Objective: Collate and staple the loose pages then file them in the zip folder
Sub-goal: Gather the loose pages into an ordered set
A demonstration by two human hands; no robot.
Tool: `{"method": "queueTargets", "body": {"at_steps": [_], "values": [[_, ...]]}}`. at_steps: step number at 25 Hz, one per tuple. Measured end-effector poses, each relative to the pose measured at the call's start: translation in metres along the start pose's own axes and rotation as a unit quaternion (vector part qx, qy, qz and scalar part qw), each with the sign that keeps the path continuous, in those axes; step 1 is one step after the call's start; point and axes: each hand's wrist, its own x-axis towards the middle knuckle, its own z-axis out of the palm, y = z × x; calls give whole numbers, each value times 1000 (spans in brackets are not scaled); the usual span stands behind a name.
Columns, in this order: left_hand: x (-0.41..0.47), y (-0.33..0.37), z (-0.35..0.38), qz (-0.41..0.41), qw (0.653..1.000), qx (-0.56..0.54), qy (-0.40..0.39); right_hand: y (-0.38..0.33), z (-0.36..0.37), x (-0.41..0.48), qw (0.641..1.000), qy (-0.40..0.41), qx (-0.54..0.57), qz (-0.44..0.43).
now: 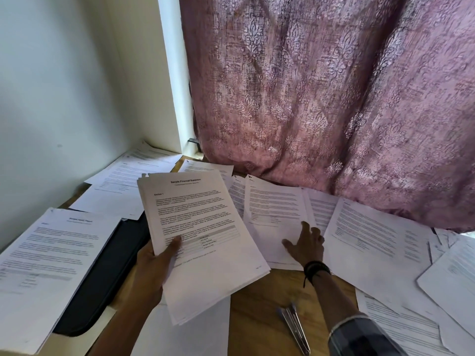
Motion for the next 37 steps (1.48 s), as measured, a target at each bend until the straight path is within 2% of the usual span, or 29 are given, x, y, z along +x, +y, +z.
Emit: {"method": "queueTargets", "body": {"at_steps": [3,7,10,14,19,21,27,32,34,37], "values": [[2,0,0,0,1000,-1,-4,-1,-7,13,999,-27,17,31],[4,0,2,-4,1000,-9,-13,1,-13,23,992,-50,96,72],[4,1,1,-12,1000,-17,-18,9,-9,29,990,-42,128,42],[1,1,2,-16,999,-2,-35,14,-8,29,995,-28,95,19],[-2,4,3,-25,998,-9,-62,12,-18,14,981,52,158,-96],[-6,8,6,-34,996,-21,-80,10,-29,7,968,61,225,-96],[-14,15,18,-67,989,-63,-117,6,-60,-18,910,21,407,-73],[-19,18,27,-76,988,-56,-119,8,-75,-49,840,-94,514,-147],[-19,18,30,-80,988,-53,-120,8,-76,-59,812,-143,546,-146],[-17,17,36,-87,986,-52,-131,7,-71,-67,790,-176,574,-121]]}}
